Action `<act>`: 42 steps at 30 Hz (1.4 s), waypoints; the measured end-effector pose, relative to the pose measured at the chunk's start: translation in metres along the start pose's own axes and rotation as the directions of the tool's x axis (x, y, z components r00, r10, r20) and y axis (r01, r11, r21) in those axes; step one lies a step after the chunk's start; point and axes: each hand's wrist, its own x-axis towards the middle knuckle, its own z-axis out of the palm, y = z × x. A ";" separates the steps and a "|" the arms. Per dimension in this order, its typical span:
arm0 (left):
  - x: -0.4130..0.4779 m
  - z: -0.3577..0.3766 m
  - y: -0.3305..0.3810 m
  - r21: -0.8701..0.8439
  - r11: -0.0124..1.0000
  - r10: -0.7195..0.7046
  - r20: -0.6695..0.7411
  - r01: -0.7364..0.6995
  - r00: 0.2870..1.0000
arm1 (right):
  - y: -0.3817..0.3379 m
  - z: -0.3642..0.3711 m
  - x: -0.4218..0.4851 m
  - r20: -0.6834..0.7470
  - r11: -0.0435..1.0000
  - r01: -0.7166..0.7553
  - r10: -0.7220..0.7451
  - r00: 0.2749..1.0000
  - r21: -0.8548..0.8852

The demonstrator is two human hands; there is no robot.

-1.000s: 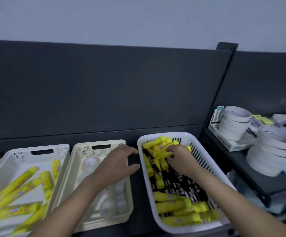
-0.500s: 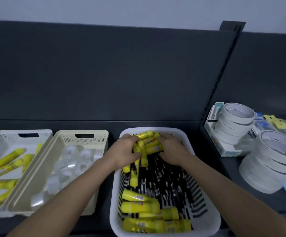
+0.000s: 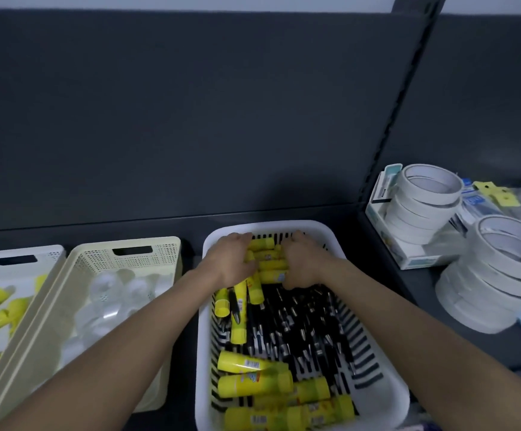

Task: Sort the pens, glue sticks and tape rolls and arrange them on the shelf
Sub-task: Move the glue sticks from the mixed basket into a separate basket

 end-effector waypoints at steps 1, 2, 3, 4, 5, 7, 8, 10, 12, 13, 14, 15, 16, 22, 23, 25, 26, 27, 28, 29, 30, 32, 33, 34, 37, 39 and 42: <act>0.002 0.001 0.000 0.020 1.000 0.000 0.005 0.000 1.000 | -0.001 0.000 -0.002 0.012 1.000 0.012 -0.012 1.000 0.012; 0.005 0.001 0.000 0.040 0.999 -0.005 0.011 0.005 1.000 | -0.003 0.000 -0.003 0.019 0.999 0.024 -0.025 0.999 0.032; 0.007 0.001 0.002 0.058 0.998 -0.013 0.016 0.012 1.000 | -0.005 0.000 -0.004 0.024 0.999 0.032 -0.033 0.999 0.044; 0.010 0.000 0.003 0.081 0.996 -0.026 0.019 0.024 0.999 | -0.007 0.001 -0.005 0.023 0.999 0.034 -0.035 0.999 0.035; 0.012 -0.001 0.004 0.107 0.994 -0.039 0.019 0.036 0.999 | -0.009 0.002 -0.006 0.026 1.000 0.027 -0.026 0.999 -0.005; 0.017 -0.004 0.006 0.154 0.987 -0.056 0.036 0.049 0.998 | -0.012 0.002 -0.006 0.074 0.994 -0.017 0.025 0.997 -0.112; 0.018 -0.005 0.007 0.170 0.984 -0.068 0.057 0.057 0.996 | -0.014 0.000 -0.006 0.111 0.990 -0.043 0.058 0.992 -0.131; 0.021 -0.007 0.006 0.179 0.981 -0.093 0.086 0.077 0.992 | -0.019 -0.001 -0.004 0.157 0.992 -0.073 0.089 0.984 -0.104; 0.023 -0.006 0.004 0.153 0.985 -0.093 0.067 0.082 0.993 | -0.024 0.001 -0.002 0.119 0.995 -0.048 0.058 0.991 -0.087; 0.023 -0.006 0.003 0.134 0.987 -0.092 0.051 0.085 0.994 | -0.026 0.002 -0.003 0.084 0.996 -0.035 0.042 0.996 -0.081; 0.022 -0.007 0.002 0.115 0.990 -0.089 0.034 0.085 0.995 | -0.026 0.002 -0.003 0.053 0.998 -0.027 0.031 0.998 -0.064; 0.020 -0.008 0.001 0.098 0.992 -0.081 0.015 0.079 0.997 | -0.025 0.003 -0.004 0.033 0.999 -0.025 0.026 0.999 -0.040; 0.017 -0.011 0.000 0.083 0.994 -0.072 -0.007 0.072 0.997 | -0.023 0.003 -0.006 0.020 0.999 -0.027 0.028 0.999 -0.016; -0.001 -0.025 0.004 -0.018 0.985 -0.175 -0.125 0.174 0.977 | -0.010 0.006 -0.023 -0.223 0.982 -0.086 0.123 0.967 0.167; -0.003 -0.025 0.006 0.028 0.982 -0.184 -0.074 0.186 0.980 | -0.007 0.007 -0.027 -0.255 0.964 -0.097 0.162 0.953 0.248; -0.004 -0.020 0.010 0.124 0.975 -0.188 0.020 0.184 0.982 | -0.002 0.008 -0.032 -0.286 0.906 -0.098 0.231 0.930 0.413; -0.005 -0.017 0.011 0.135 0.973 -0.193 0.039 0.186 0.980 | 0.001 0.008 -0.035 -0.300 0.875 -0.090 0.258 0.918 0.475; -0.005 -0.013 0.013 0.112 0.975 -0.199 0.048 0.193 0.979 | 0.003 0.009 -0.038 -0.319 0.848 -0.080 0.283 0.905 0.524; -0.005 -0.009 0.014 0.065 0.977 -0.209 0.054 0.205 0.977 | 0.006 0.011 -0.041 -0.342 0.830 -0.071 0.304 0.889 0.554; -0.005 -0.007 0.016 0.017 0.975 -0.223 0.053 0.222 0.973 | 0.009 0.013 -0.044 -0.369 0.828 -0.056 0.308 0.877 0.558; -0.005 -0.005 0.019 -0.021 0.971 -0.238 0.054 0.240 0.970 | 0.012 0.017 -0.047 -0.402 0.846 -0.035 0.288 0.869 0.531; -0.004 0.001 0.023 -0.044 0.967 -0.247 0.047 0.249 0.968 | 0.016 0.025 -0.050 -0.456 0.898 -0.001 0.225 0.861 0.440; -0.004 0.003 0.025 -0.042 0.968 -0.245 0.038 0.246 0.969 | 0.018 0.029 -0.050 -0.475 0.908 0.010 0.209 0.855 0.419; -0.003 0.003 0.028 -0.052 0.967 -0.248 0.037 0.250 0.968 | 0.019 0.032 -0.050 -0.492 0.905 0.021 0.211 0.845 0.424; 0.002 0.001 0.034 -0.158 0.939 -0.284 0.141 0.305 0.948 | 0.018 0.042 -0.048 -0.549 0.820 0.098 0.284 0.786 0.564; 0.004 0.000 0.037 -0.212 0.921 -0.283 0.214 0.327 0.935 | 0.015 0.048 -0.046 -0.529 0.715 0.133 0.365 0.766 0.686; 0.001 0.007 0.040 -0.149 0.944 -0.259 0.212 0.293 0.942 | 0.013 0.057 -0.042 -0.463 0.627 0.106 0.440 0.770 0.772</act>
